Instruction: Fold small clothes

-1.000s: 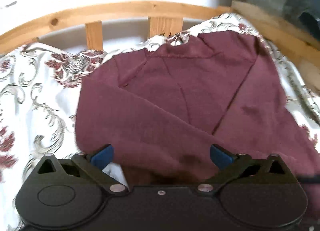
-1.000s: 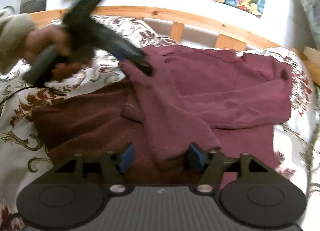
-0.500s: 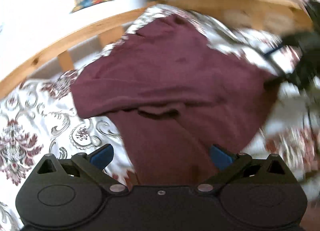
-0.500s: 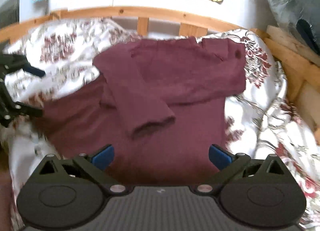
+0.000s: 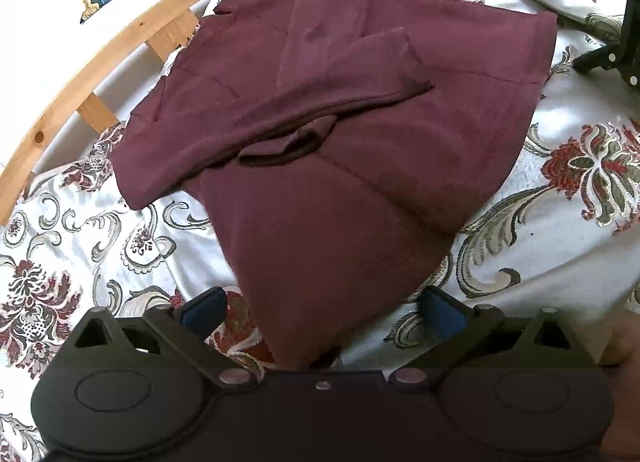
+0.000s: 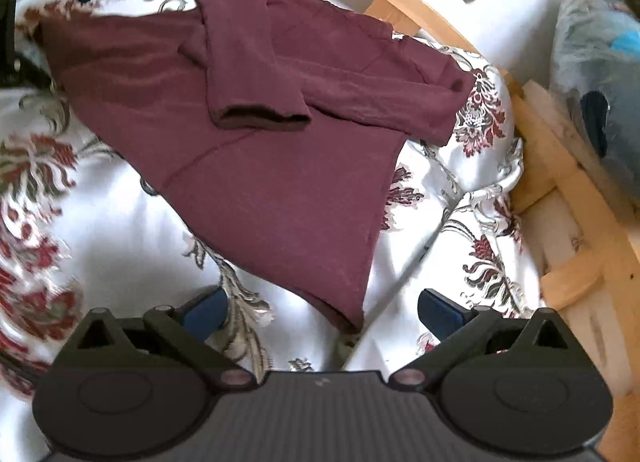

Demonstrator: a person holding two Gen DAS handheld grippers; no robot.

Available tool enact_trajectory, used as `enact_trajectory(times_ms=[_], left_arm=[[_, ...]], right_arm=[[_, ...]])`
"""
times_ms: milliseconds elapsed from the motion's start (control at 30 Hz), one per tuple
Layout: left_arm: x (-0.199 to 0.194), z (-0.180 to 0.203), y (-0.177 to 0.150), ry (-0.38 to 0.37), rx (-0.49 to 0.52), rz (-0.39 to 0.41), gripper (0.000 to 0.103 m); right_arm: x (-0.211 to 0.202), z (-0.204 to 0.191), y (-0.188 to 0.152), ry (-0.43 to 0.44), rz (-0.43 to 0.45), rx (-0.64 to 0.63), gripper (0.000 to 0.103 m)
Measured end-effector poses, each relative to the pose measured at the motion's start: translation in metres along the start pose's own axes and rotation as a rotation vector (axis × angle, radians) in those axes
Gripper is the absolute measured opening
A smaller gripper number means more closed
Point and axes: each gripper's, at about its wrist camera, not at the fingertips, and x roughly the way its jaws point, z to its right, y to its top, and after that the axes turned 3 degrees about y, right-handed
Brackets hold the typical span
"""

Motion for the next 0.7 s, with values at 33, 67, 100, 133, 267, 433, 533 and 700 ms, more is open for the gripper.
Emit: enact_trajectory(times_ms=[33, 67, 100, 133, 267, 433, 533, 700], left_arm=[[0.0, 0.0, -0.001, 0.011, 0.002, 0.003, 0.103], [-0.001, 0.002, -0.002, 0.024, 0.004, 0.005, 0.103], [-0.001, 0.002, -0.003, 0.038, 0.004, 0.006, 0.103], [0.0, 0.001, -0.003, 0.052, 0.004, 0.006, 0.103], [-0.001, 0.004, -0.004, 0.109, 0.033, 0.021, 0.101], [-0.005, 0.015, -0.002, 0.144, 0.097, 0.058, 0.072], [-0.008, 0.023, -0.002, 0.165, 0.137, 0.077, 0.039], [-0.011, 0.019, -0.002, 0.154, 0.126, 0.075, 0.007]], right_arm=[[0.001, -0.002, -0.001, -0.02, 0.004, -0.015, 0.103], [0.002, -0.001, -0.002, -0.041, 0.007, -0.03, 0.103], [0.003, -0.002, -0.003, -0.064, 0.008, -0.049, 0.103], [0.004, -0.001, -0.004, -0.083, 0.009, -0.069, 0.103], [0.01, 0.002, -0.009, -0.125, 0.025, -0.116, 0.103], [0.017, 0.002, -0.009, -0.154, 0.095, -0.135, 0.097], [0.018, -0.003, -0.006, -0.144, 0.134, -0.163, 0.074], [0.019, -0.011, -0.005, -0.123, 0.136, -0.182, 0.011]])
